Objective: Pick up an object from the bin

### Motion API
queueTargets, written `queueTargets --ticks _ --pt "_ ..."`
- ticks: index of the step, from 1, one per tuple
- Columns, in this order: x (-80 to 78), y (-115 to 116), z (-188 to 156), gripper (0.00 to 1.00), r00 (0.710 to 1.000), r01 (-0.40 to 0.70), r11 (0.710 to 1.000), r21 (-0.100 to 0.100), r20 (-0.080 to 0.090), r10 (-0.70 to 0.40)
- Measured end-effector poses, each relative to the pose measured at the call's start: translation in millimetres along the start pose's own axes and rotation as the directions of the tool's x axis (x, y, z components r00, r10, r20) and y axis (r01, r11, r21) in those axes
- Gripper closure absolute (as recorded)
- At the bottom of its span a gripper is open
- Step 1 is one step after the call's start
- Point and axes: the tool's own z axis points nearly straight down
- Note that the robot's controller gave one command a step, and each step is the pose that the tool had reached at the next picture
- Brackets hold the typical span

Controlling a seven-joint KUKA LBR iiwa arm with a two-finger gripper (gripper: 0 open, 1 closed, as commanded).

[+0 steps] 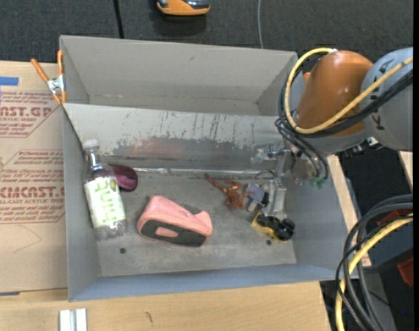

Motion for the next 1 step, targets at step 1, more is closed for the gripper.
queueTargets --ticks 1 --pt "-1.7 0.2 -4.8 0.00 1.000 0.001 1.000 0.001 0.008 -0.001"
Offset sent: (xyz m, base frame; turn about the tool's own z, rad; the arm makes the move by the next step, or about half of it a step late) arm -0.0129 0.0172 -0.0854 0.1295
